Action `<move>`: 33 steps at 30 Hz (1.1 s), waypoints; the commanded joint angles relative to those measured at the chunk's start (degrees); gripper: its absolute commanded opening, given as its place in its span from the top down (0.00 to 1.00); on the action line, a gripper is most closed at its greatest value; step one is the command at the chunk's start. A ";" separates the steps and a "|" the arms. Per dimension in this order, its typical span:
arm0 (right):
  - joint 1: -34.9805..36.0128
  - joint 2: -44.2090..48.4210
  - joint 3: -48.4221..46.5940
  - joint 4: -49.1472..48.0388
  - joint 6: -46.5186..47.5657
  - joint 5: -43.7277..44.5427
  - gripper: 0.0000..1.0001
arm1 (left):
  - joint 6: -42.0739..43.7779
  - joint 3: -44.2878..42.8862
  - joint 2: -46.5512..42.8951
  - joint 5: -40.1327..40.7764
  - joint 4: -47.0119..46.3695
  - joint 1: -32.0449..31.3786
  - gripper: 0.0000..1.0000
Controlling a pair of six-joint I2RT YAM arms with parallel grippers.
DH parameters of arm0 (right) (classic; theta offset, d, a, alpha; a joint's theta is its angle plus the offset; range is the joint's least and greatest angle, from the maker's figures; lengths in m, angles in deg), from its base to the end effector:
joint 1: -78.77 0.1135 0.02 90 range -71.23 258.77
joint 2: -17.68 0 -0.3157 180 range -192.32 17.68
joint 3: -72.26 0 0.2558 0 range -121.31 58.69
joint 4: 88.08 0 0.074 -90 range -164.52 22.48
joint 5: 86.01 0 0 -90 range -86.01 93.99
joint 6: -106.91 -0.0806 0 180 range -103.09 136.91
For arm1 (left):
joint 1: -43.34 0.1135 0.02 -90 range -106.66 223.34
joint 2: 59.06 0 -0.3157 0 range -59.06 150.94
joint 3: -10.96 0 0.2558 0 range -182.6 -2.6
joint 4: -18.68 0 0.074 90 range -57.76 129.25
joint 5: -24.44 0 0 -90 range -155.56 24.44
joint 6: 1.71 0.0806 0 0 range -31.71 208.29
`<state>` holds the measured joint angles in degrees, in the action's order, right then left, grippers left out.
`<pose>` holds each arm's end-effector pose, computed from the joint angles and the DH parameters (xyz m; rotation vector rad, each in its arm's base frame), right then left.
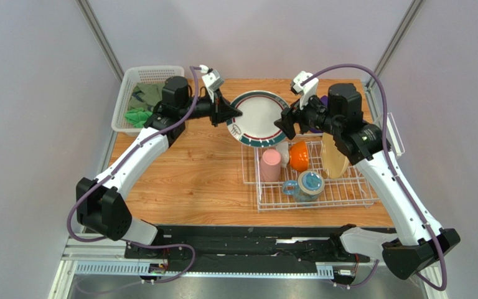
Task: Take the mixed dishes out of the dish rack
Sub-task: Pick up the plate from the dish rack, then place the plate at the center of the board.
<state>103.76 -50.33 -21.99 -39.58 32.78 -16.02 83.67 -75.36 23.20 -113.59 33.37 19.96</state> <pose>0.2329 0.1390 0.4626 -0.8958 1.7443 0.4464 0.3051 -0.1972 0.4208 0.9010 1.5816 -1.0808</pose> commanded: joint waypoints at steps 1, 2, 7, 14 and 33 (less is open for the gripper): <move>0.14 4.02 1.67 -3.21 0.55 7.34 0.21 | -7.76 -6.51 4.65 4.78 -2.63 3.94 1.00; 0.14 5.15 2.37 -3.21 0.90 8.14 0.21 | -10.03 -9.14 5.97 5.66 -1.92 4.65 1.00; 0.14 7.10 3.43 -1.54 3.45 17.61 0.21 | -18.38 -15.83 15.90 5.58 0.81 9.04 1.00; -0.03 11.14 6.76 0.04 4.77 24.67 0.20 | -27.54 -23.31 28.21 2.86 1.07 11.95 1.00; -2.40 15.80 13.27 4.26 7.50 28.54 0.21 | -42.22 -43.70 57.74 3.73 6.26 14.06 1.00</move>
<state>101.90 -35.84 -9.08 -34.77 39.06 10.97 45.84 -114.46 78.35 -108.45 38.86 33.32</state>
